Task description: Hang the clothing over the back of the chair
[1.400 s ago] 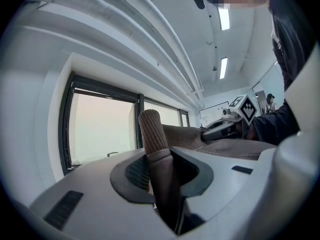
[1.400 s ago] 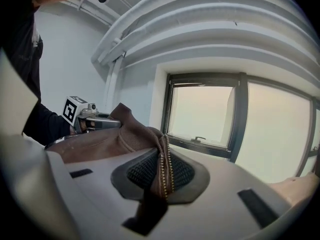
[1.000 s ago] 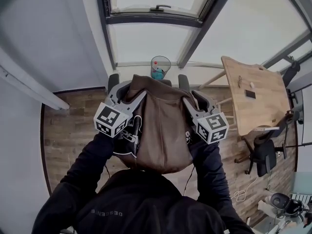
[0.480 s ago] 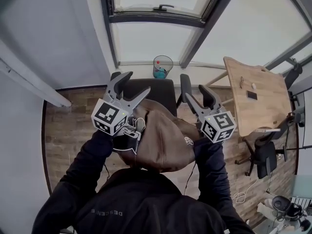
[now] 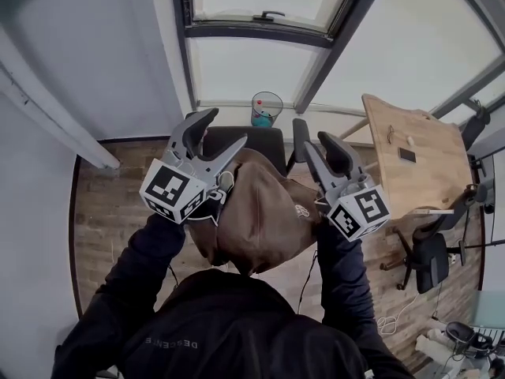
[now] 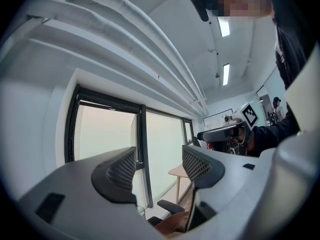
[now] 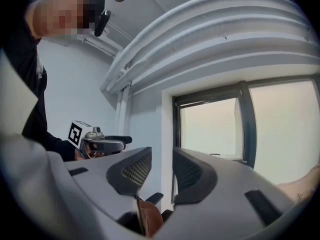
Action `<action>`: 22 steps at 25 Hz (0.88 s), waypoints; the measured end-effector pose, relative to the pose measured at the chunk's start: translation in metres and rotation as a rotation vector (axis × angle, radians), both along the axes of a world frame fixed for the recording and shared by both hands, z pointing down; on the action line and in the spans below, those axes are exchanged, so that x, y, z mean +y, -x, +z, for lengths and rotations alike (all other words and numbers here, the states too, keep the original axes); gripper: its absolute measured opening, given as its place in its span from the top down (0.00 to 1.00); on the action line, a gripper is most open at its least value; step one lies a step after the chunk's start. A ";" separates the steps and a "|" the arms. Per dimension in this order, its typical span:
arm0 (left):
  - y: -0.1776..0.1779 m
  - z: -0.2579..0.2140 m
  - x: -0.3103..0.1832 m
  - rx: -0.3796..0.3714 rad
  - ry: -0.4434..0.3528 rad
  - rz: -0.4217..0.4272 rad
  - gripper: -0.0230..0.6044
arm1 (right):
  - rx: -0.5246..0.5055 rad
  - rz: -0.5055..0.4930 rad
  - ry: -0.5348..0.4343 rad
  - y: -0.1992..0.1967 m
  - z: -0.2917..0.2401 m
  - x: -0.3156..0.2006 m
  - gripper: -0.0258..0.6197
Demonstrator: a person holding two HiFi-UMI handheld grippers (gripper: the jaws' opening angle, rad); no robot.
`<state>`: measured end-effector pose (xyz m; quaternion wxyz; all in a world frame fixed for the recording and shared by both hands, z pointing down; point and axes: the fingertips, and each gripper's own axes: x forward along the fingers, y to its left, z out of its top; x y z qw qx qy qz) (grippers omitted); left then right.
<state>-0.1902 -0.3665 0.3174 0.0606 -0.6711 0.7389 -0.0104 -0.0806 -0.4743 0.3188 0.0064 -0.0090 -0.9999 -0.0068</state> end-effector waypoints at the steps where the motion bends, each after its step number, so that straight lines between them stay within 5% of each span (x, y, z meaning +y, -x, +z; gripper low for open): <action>1: -0.006 -0.005 0.004 -0.012 -0.008 0.000 0.52 | -0.022 -0.012 -0.003 -0.005 -0.007 0.007 0.76; 6: -0.051 -0.025 0.025 -0.049 -0.042 0.024 0.71 | -0.100 -0.097 0.028 -0.034 -0.032 0.045 0.80; 11: -0.096 -0.035 0.047 -0.038 -0.078 0.066 0.88 | -0.110 -0.100 -0.041 -0.063 -0.035 0.076 0.91; 22: -0.173 -0.022 0.090 -0.041 -0.075 0.051 0.93 | -0.088 -0.128 -0.082 -0.124 -0.022 0.141 0.95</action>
